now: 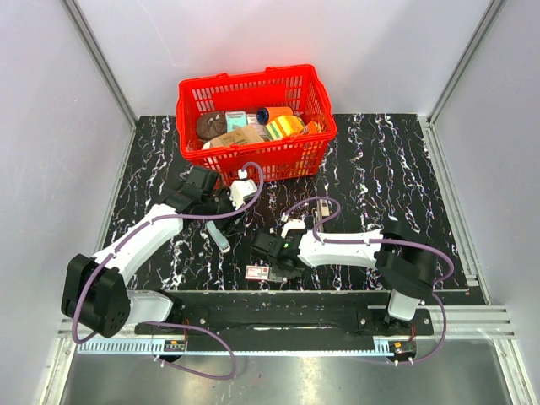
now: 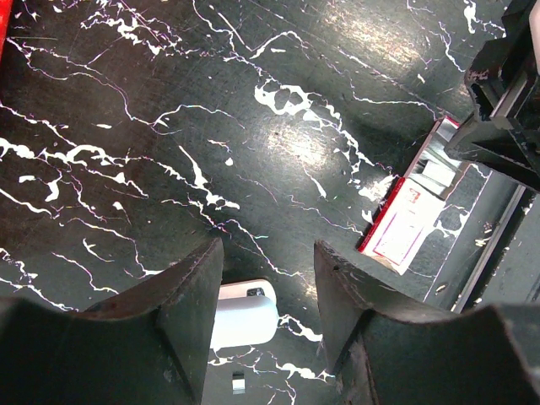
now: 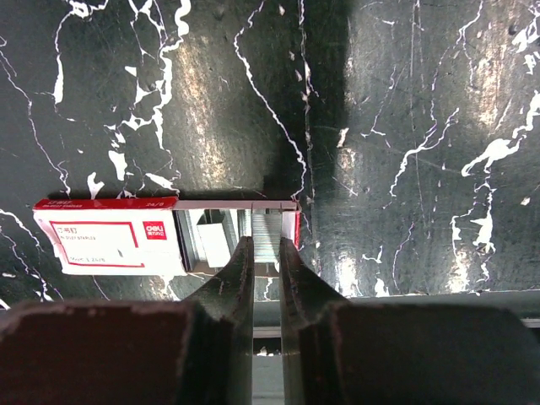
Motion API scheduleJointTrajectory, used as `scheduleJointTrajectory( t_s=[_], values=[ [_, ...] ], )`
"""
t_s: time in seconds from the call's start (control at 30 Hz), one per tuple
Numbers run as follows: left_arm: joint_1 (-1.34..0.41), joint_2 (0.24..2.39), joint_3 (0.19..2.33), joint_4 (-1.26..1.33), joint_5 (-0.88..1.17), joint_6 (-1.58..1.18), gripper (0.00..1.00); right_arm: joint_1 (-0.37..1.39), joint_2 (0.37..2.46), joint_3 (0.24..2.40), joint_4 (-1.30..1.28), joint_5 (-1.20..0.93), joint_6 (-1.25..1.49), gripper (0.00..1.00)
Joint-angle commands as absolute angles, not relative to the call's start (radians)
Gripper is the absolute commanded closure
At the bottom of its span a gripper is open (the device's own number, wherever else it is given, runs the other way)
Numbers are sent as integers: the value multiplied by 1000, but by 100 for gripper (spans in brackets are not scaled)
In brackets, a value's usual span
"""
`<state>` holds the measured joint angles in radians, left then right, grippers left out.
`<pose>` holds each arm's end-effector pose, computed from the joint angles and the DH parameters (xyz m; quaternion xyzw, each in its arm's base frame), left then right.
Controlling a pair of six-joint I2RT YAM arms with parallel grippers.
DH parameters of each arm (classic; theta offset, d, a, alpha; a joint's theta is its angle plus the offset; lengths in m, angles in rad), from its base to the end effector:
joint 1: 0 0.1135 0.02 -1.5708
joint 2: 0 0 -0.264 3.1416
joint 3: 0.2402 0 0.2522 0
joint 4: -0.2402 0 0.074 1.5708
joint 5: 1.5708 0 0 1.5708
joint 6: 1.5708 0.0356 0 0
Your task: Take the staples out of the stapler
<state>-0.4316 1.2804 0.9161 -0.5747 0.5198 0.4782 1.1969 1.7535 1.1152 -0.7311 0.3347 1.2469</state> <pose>0.2257 -0.1234 0.2506 0.4753 0.7901 -0.2372 0.3058 0.1285 0.2955 0.1699 0.0413 0.9803 0.0365 0.1896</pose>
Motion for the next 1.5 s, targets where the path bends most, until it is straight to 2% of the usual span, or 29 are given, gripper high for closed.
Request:
scheduleJointTrajectory(
  t_s=[0.0, 0.2, 0.5, 0.8, 1.03, 1.33, 1.47],
  values=[
    [-430, 1290, 957, -549, 546, 479, 49, 1192, 1763, 1123, -718, 324, 1235, 91],
    [-430, 1292, 960, -549, 546, 474, 49, 1195, 1753, 1108, -719, 313, 1247, 89],
    [-430, 1282, 960, -552, 549, 468, 49, 1196, 1775, 1132, -732, 298, 1232, 73],
    [-430, 1276, 950, -557, 541, 472, 48, 1206, 1755, 1141, -749, 299, 1226, 66],
    [-430, 1270, 953, -561, 535, 469, 48, 1210, 1674, 1161, -788, 322, 1230, 67],
    [-430, 1272, 940, -565, 532, 480, 48, 1207, 1640, 1135, -769, 341, 1233, 81],
    [-434, 1287, 902, -563, 532, 528, 48, 1189, 1599, 1083, -776, 339, 1246, 82]
  ],
)
